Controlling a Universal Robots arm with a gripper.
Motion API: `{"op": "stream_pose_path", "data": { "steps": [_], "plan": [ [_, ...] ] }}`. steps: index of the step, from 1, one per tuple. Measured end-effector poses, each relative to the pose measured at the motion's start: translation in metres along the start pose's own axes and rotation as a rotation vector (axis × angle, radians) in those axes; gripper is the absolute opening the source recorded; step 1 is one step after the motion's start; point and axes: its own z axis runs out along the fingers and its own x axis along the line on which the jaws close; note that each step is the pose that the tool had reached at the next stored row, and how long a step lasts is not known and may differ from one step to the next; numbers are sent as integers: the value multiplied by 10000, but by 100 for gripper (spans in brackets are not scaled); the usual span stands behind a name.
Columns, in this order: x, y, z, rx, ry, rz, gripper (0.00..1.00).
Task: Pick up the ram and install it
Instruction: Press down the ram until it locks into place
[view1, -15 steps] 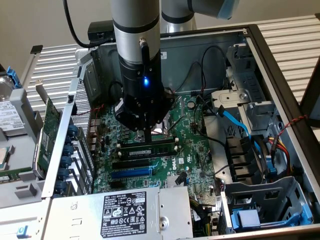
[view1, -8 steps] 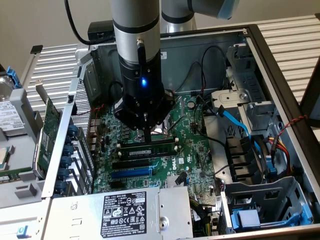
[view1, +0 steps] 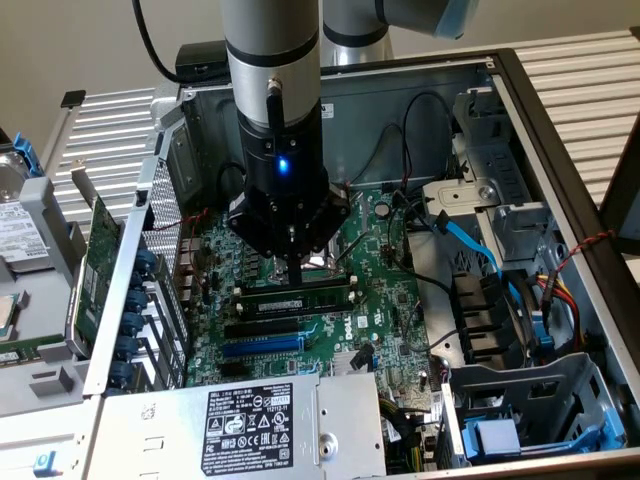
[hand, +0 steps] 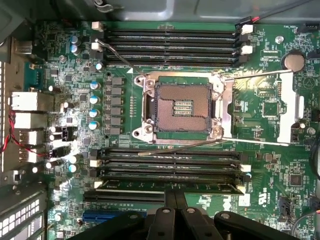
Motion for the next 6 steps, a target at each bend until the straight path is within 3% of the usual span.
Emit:
{"op": "stream_pose_path", "data": {
  "steps": [6],
  "plan": [
    [0, 0, 0, 0, -1, 15, 11]
  ]
}}
